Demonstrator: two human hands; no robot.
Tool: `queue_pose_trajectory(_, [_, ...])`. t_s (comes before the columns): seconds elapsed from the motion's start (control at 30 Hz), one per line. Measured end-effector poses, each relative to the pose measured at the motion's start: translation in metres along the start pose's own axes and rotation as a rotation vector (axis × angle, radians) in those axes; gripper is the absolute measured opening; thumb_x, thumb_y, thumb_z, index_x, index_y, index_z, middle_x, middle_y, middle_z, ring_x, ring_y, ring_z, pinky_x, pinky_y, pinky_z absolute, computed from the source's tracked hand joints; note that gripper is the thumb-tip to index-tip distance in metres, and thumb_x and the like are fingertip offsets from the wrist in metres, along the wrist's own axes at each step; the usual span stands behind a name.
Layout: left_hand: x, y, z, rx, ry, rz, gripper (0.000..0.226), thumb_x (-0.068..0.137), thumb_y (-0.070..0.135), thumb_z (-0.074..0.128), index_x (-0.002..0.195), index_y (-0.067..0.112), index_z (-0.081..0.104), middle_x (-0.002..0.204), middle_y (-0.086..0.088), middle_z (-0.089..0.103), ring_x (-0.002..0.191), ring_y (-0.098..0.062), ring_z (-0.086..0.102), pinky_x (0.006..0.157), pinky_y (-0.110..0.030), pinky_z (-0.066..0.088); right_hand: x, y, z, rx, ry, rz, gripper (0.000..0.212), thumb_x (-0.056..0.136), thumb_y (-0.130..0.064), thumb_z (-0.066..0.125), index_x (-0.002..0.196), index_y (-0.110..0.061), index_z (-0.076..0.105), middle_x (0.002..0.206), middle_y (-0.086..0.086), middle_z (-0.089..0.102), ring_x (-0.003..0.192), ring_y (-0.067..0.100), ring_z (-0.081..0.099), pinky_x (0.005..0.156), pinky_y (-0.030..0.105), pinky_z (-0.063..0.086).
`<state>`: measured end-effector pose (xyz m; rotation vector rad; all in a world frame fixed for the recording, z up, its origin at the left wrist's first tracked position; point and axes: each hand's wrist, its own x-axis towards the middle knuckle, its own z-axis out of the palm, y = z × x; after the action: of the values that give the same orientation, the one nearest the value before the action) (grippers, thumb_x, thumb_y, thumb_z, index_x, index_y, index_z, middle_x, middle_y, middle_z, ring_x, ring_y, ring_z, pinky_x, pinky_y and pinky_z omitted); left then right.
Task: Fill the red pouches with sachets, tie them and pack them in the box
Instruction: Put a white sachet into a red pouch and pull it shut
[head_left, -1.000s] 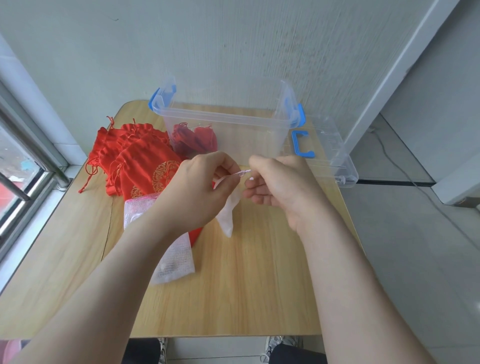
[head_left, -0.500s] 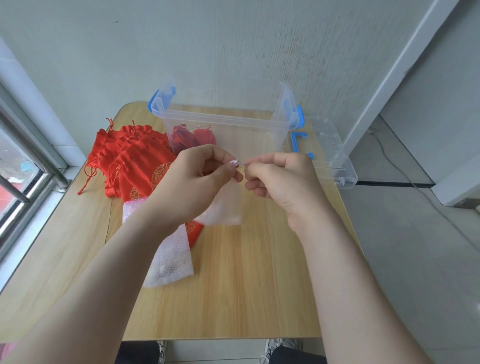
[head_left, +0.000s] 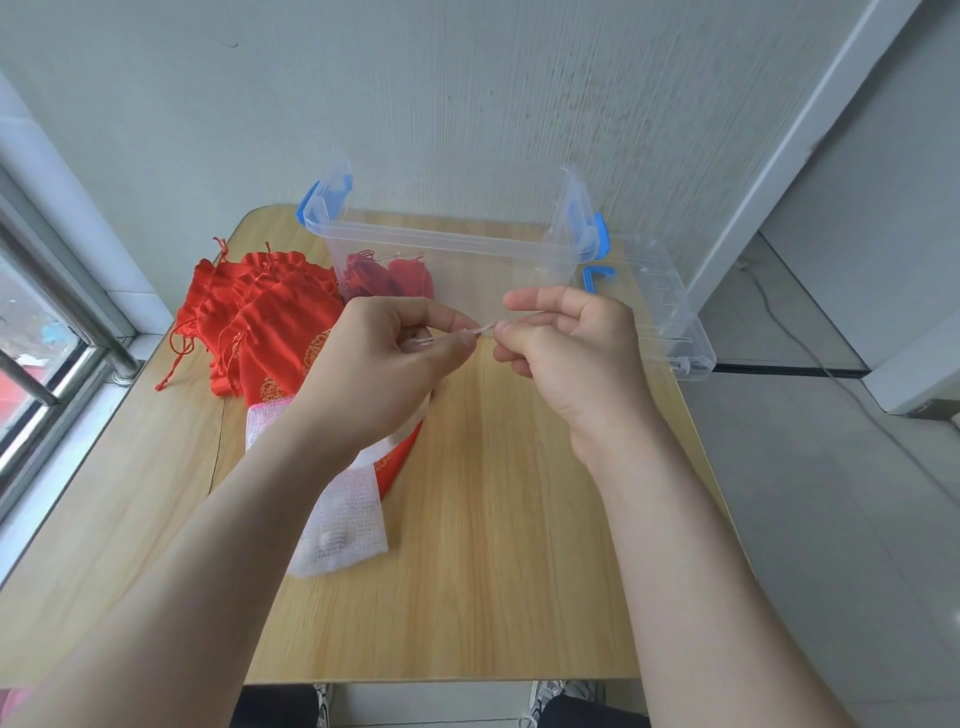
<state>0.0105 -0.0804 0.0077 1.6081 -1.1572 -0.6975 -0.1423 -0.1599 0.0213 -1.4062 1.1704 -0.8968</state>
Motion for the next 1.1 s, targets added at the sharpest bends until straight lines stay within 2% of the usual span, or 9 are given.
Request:
queue_pose_trajectory(0.1, [-0.001,0.002,-0.001,-0.006,0.017,0.02,0.008,0.095,0.029,0.079,0.094,0.021,0.083,0.084,-0.021,0.076,0.081,-0.038,0.071,0.079,-0.045,0.059,0.001,0.002,0.001,-0.019,0.008,-0.038,0.022,0.089,-0.005,0.078,0.099,-0.025,0.075,0.079,-0.001,0.08,0.079,0.012,0.078,0.076,0.03,0.059])
queue_pose_trajectory(0.27, [0.0,0.006,0.001,0.007,0.025,-0.005,0.014,0.097,0.029,0.076,0.088,0.02,0.082,0.072,-0.021,0.062,0.066,-0.019,0.053,0.065,-0.028,0.044,0.004,0.004,0.005,-0.156,0.174,-0.198,0.025,0.084,-0.004,0.077,0.086,-0.027,0.066,0.072,-0.007,0.075,0.074,0.008,0.073,0.072,0.024,0.055])
queue_pose_trajectory(0.4, [0.0,0.007,0.002,-0.023,0.012,-0.007,0.014,0.099,0.027,0.074,0.09,0.023,0.084,0.089,-0.028,0.07,0.071,-0.029,0.059,0.069,-0.023,0.046,-0.001,0.006,0.014,-0.238,0.274,-0.346,0.028,0.085,-0.001,0.074,0.086,-0.025,0.059,0.071,-0.01,0.069,0.075,0.009,0.069,0.071,0.023,0.052])
queue_pose_trajectory(0.47, [0.001,0.006,0.0,-0.046,0.026,-0.005,0.016,0.101,0.028,0.072,0.092,0.026,0.085,0.095,-0.022,0.074,0.089,-0.035,0.066,0.079,-0.028,0.049,-0.001,0.008,0.016,-0.233,0.292,-0.415,0.027,0.087,-0.001,0.074,0.092,-0.023,0.059,0.074,-0.01,0.07,0.075,0.009,0.07,0.072,0.024,0.053])
queue_pose_trajectory(0.6, [0.003,0.001,-0.006,-0.123,0.111,-0.049,0.021,0.104,0.031,0.066,0.092,0.023,0.082,0.075,-0.003,0.066,0.064,-0.008,0.055,0.067,-0.019,0.044,0.001,0.013,0.022,-0.19,0.202,-0.459,0.025,0.093,-0.015,0.078,0.107,-0.023,0.059,0.092,-0.009,0.073,0.068,0.01,0.072,0.072,0.033,0.058])
queue_pose_trajectory(0.83, [0.006,0.002,-0.015,-0.349,0.151,-0.095,0.021,0.108,0.022,0.058,0.092,0.016,0.07,0.069,0.005,0.056,0.062,-0.013,0.052,0.059,-0.02,0.044,-0.012,0.009,0.036,-0.346,-0.293,-0.267,0.053,0.071,-0.045,0.093,0.116,-0.035,0.067,0.103,-0.015,0.073,0.075,0.004,0.071,0.07,0.026,0.059])
queue_pose_trajectory(0.93, [0.005,0.0,-0.017,-0.388,0.123,-0.053,0.021,0.108,0.022,0.057,0.092,0.017,0.07,0.075,-0.008,0.061,0.071,-0.031,0.061,0.072,-0.036,0.051,-0.016,0.009,0.046,-0.495,-0.288,-0.384,0.027,0.081,-0.038,0.083,0.104,-0.036,0.068,0.093,-0.017,0.075,0.071,-0.001,0.069,0.065,0.02,0.054])
queue_pose_trajectory(1.0, [0.005,0.0,-0.019,-0.424,0.111,-0.031,0.02,0.109,0.02,0.057,0.096,0.014,0.07,0.076,-0.016,0.065,0.074,-0.032,0.067,0.075,-0.033,0.055,-0.015,0.01,0.049,-0.538,-0.247,-0.43,0.005,0.093,-0.03,0.071,0.093,-0.033,0.067,0.084,-0.014,0.074,0.064,0.002,0.066,0.059,0.021,0.051])
queue_pose_trajectory(1.1, [0.005,0.0,-0.024,-0.368,0.162,-0.002,0.021,0.108,0.021,0.058,0.106,0.013,0.078,0.089,-0.008,0.073,0.083,-0.014,0.068,0.084,-0.031,0.058,-0.007,0.016,0.054,-0.564,-0.145,-0.495,0.02,0.097,-0.019,0.062,0.082,-0.028,0.055,0.065,-0.01,0.056,0.057,0.006,0.051,0.049,0.016,0.033])
